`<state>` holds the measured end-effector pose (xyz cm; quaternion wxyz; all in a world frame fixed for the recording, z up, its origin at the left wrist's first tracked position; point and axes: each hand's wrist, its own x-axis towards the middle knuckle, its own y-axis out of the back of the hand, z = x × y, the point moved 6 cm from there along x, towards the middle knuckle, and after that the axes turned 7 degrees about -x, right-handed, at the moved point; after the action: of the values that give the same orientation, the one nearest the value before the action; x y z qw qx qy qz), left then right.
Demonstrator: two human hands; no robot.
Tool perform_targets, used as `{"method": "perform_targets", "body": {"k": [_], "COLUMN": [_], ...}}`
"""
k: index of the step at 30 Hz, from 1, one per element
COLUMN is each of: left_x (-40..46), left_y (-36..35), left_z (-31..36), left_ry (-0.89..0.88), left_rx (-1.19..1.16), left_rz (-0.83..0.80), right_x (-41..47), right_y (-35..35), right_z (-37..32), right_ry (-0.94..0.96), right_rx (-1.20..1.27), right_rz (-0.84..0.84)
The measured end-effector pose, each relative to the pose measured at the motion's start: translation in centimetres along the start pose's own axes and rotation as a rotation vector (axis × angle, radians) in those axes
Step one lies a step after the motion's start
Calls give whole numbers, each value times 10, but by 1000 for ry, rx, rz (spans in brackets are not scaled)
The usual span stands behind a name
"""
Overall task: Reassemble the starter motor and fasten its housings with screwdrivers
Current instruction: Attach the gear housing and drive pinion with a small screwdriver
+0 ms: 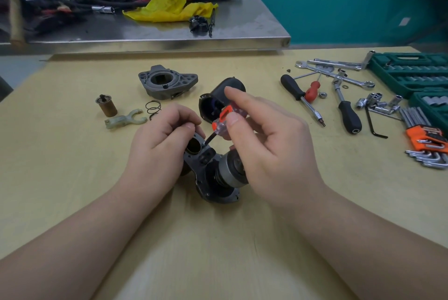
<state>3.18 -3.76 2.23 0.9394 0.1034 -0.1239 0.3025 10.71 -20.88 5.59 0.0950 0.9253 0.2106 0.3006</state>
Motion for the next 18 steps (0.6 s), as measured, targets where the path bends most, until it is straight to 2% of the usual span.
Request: {"method": "perform_targets", "body": {"k": [4, 8, 12, 18], "left_x": [-3, -7, -8, -6], "left_y": [-3, -10, -13, -9], "left_z": [2, 5, 1, -2], "left_ry": [-53, -131, -136, -93], "left_rx": [-2, -1, 64, 173], "left_rz": [41, 86, 105, 65], "right_x": [-2, 6, 16, 13], "right_y": [-1, 4, 9, 9], "right_z": [0, -3, 11, 10], "right_ry": [2, 90, -3, 65], "right_rx": [33, -16, 110, 137], "right_rz": [42, 59, 6, 8]}}
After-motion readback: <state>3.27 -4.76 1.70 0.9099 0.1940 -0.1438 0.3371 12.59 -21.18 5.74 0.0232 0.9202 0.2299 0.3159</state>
